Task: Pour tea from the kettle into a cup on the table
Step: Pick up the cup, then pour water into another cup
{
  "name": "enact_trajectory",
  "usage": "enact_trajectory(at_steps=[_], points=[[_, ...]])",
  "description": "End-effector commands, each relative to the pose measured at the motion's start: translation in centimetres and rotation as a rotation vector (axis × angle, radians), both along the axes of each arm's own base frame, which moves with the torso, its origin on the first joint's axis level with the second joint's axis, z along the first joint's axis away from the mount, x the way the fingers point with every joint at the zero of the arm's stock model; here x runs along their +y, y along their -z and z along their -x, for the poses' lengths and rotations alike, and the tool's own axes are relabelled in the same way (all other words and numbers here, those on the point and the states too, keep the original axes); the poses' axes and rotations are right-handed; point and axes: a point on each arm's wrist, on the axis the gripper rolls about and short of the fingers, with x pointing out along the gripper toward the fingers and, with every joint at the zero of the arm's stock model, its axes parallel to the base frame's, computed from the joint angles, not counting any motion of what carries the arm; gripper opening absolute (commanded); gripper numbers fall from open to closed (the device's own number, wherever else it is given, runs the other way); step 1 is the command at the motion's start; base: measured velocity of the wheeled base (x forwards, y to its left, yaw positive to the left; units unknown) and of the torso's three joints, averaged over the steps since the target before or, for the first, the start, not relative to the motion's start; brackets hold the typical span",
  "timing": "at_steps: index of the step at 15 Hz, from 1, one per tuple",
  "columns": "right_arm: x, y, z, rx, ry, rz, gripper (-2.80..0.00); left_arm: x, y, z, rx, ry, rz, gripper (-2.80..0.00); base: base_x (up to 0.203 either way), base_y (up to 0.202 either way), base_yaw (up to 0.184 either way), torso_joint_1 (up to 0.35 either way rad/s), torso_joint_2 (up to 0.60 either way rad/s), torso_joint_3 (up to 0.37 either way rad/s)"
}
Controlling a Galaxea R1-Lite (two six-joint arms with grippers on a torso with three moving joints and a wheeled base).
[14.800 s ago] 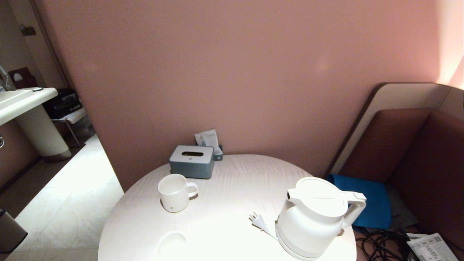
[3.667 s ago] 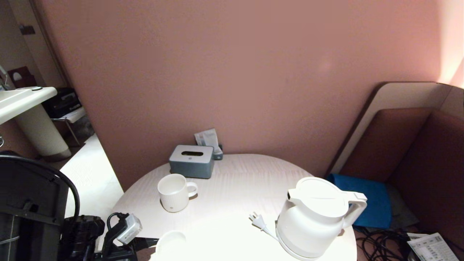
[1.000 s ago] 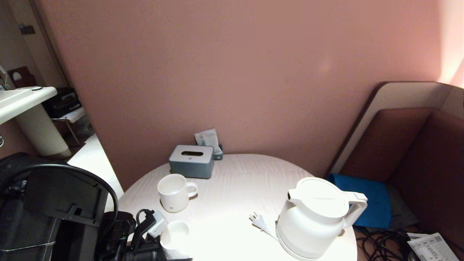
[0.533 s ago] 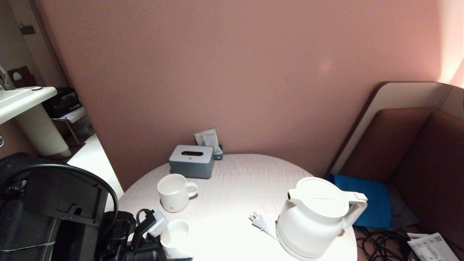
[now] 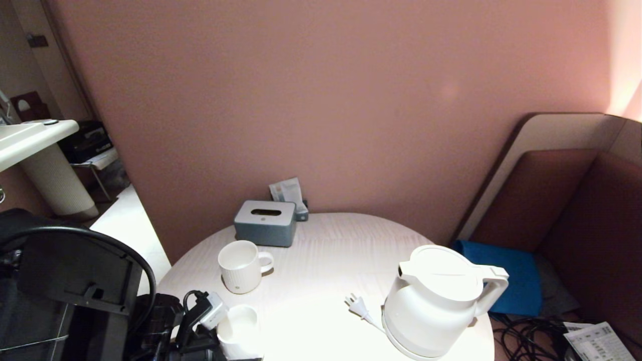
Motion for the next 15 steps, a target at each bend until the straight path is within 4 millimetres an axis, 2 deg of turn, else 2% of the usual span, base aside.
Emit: enact_trajectory(at_steps=[1,6,11,13,15], points=[[0.0,0.0,0.0,0.002,-0.001,0.001,-2.80,0.0,-1.5,-0.1,-0.070,-0.008,0.034,-2.80,0.000,0.000,0.000,0.000,0.00,0.000],[0.0,0.0,0.0,0.002,-0.001,0.001,-2.80,0.1,-2.5,0.0,-0.089,-0.046,0.042,-2.80,0.000,0.000,0.000,0.000,0.00,0.000],[0.0,0.0,0.0,0.002,-0.001,0.001,-2.80,0.4,-5.6,0.8,-0.175,-0.126,0.067,-2.80,0.000,0.000,0.000,0.000,0.00,0.000],[0.0,0.0,0.0,0.000,-0.001,0.001,-2.80,0.6,-5.6,0.7,-0.185,-0.213,0.024,-2.80,0.000,0.000,0.000,0.000,0.00,0.000],[0.0,0.0,0.0,0.001,-0.001,0.001,-2.80,0.8,-5.3,1.1,-0.166,-0.226,0.006,-2.80,0.000,0.000,0.000,0.000,0.00,0.000]])
